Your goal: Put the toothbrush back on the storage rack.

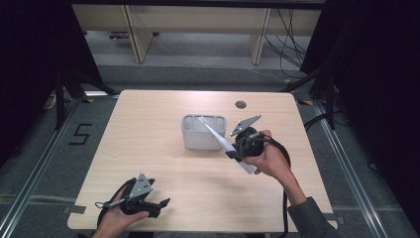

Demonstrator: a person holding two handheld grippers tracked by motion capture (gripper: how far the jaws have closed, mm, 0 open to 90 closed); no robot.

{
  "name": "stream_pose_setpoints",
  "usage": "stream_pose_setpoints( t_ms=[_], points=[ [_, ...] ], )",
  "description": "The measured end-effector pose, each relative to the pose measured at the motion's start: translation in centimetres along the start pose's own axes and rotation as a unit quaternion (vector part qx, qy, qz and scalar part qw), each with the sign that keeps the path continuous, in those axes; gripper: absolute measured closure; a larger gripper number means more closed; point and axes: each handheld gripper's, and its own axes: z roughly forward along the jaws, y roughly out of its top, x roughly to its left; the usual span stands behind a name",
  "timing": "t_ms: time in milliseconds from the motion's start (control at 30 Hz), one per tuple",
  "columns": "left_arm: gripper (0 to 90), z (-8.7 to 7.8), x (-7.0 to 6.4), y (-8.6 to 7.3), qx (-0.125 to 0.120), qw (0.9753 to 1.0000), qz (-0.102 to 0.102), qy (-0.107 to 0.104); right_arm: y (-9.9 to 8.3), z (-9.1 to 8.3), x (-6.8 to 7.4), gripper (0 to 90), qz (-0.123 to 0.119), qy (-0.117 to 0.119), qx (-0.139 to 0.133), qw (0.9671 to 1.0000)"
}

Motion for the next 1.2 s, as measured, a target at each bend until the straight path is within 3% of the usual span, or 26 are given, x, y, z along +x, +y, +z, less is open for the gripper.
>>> stream_pose_setpoints(
  t_ms=[167,200,333,367,500,567,733,867,900,933,967,1033,1100,1167,1200],
  points=[
    [15.4,0.0,0.0,0.0,0.001,1.0000,-0.001,0.002,0.6,-0.1,-0.9,66.7,0.034,-0.006,-0.037,0.9987],
    [15.4,0.0,0.0,0.0,0.002,1.0000,0.000,0.002,0.7,-0.1,-1.4,66.7,0.020,-0.007,-0.049,0.9986],
    [15.4,0.0,0.0,0.0,0.001,1.0000,-0.003,0.002,1.2,0.2,-2.0,66.7,0.035,-0.018,-0.070,0.9968],
    [15.4,0.0,0.0,0.0,0.001,1.0000,-0.003,0.002,1.4,0.1,-2.3,66.7,0.053,-0.015,-0.079,0.9954],
    [15.4,0.0,0.0,0.0,0.002,1.0000,-0.003,0.002,1.8,0.0,-2.7,66.7,0.058,-0.019,-0.099,0.9932],
    [15.4,0.0,0.0,0.0,0.001,1.0000,-0.002,0.001,2.3,-0.1,-3.4,66.6,0.065,-0.009,-0.126,0.9898],
    [15.4,0.0,0.0,0.0,0.001,1.0000,-0.001,0.002,2.9,-0.2,-3.9,66.7,0.073,-0.023,-0.141,0.9870],
    [15.4,0.0,0.0,0.0,0.001,1.0000,-0.003,0.002,3.5,0.1,-4.3,66.7,0.088,-0.028,-0.170,0.9811],
    [15.4,0.0,0.0,0.0,0.001,1.0000,-0.002,0.001,3.6,0.1,-4.6,66.7,0.079,-0.030,-0.172,0.9815],
    [15.4,0.1,-0.1,0.0,-0.007,0.9999,-0.008,-0.006,3.7,0.2,-4.6,66.6,0.094,-0.027,-0.177,0.9794],
    [15.4,0.0,0.0,0.0,0.001,1.0000,-0.004,0.001,3.8,0.2,-4.7,66.6,0.093,-0.029,-0.180,0.9788],
    [15.4,0.0,0.0,0.0,-0.002,1.0000,-0.002,-0.002,4.3,0.3,-5.0,66.6,0.098,-0.030,-0.202,0.9739],
    [15.4,0.0,0.0,0.0,0.000,1.0000,-0.002,-0.003,4.4,0.4,-5.2,66.6,0.096,-0.031,-0.208,0.9730],
    [15.4,0.0,0.0,0.0,0.002,1.0000,-0.001,0.001,4.8,0.5,-5.3,66.7,0.099,-0.043,-0.217,0.9700],
    [15.4,-0.1,-0.1,0.0,0.000,0.9999,-0.007,-0.010,5.1,0.7,-5.6,66.6,0.103,-0.042,-0.225,0.9679]
  ],
)
